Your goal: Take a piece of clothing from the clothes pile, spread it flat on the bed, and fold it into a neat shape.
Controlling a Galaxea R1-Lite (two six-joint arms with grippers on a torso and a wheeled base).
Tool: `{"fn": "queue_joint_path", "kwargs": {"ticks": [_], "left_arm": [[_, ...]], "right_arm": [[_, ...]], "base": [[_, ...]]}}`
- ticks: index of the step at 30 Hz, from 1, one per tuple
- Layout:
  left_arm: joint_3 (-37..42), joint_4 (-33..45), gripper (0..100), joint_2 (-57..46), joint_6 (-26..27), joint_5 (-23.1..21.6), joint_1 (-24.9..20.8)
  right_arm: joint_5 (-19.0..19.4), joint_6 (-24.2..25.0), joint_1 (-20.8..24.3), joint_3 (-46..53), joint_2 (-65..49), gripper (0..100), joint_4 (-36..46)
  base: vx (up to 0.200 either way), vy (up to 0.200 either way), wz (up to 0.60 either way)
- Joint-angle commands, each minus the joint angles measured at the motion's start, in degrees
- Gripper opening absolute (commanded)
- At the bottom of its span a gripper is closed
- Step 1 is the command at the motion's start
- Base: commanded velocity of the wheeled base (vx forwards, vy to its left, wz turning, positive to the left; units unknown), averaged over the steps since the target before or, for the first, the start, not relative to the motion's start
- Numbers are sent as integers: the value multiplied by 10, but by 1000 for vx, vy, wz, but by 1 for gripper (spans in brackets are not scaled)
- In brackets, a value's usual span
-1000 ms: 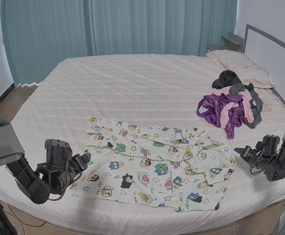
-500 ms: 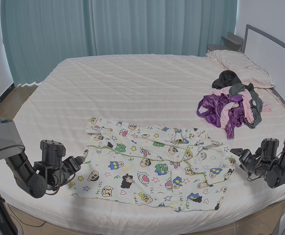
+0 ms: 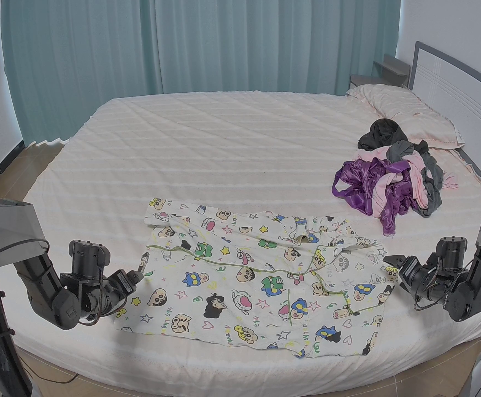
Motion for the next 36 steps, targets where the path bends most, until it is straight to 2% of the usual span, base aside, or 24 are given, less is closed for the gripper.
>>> {"fn": "queue_joint_path", "kwargs": {"ticks": [1, 3, 4, 10, 17, 28, 36], "left_arm": [[-1, -1, 100, 7, 0, 0, 1], [2, -1, 100, 6, 0, 0, 0], [2, -1, 0, 6, 0, 0, 0], [4, -1, 0, 4, 0, 0, -2], [26, 1, 0, -17, 4, 4, -26], [23, -2, 0, -14, 22, 6, -5], [26, -10, 0, -24, 21, -2, 1]], "right_arm": [[0, 0, 1, 1, 1, 100, 0], [0, 0, 1, 1, 1, 100, 0], [0, 0, 1, 1, 1, 100, 0], [0, 0, 0, 1, 1, 100, 0], [0, 0, 0, 0, 1, 100, 0], [-2, -5, 4, 3, -2, 100, 0], [-14, -87, 31, 57, -49, 100, 0]], "base": [[0, 0, 0], [0, 0, 0], [0, 0, 0], [0, 0, 0], [0, 0, 0], [0, 0, 0], [0, 0, 0]]}}
